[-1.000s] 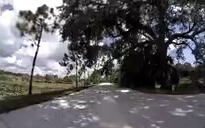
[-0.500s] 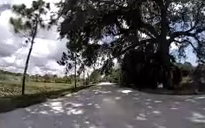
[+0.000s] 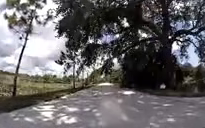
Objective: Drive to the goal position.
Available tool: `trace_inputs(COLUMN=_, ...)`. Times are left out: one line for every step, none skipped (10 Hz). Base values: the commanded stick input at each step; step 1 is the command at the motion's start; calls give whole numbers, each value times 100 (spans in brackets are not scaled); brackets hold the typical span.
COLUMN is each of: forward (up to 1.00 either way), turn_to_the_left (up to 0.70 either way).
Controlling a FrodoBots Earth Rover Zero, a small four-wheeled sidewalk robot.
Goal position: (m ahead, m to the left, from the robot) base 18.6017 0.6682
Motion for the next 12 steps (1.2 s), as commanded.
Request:
trace_inputs(forward=70, turn_to_the_left=0)
trace_inputs(forward=70, turn_to_the_left=0)
trace_inputs(forward=70, turn_to_the_left=0)
trace_inputs(forward=70, turn_to_the_left=0)
trace_inputs(forward=70, turn_to_the_left=0)
trace_inputs(forward=70, turn_to_the_left=0)
trace_inputs(forward=70, turn_to_the_left=0)
trace_inputs(forward=70, turn_to_the_left=0)
trace_inputs(forward=70, turn_to_the_left=0)
trace_inputs(forward=70, turn_to_the_left=0)
trace_inputs(forward=70, turn_to_the_left=0)
trace_inputs(forward=70, turn_to_the_left=0)
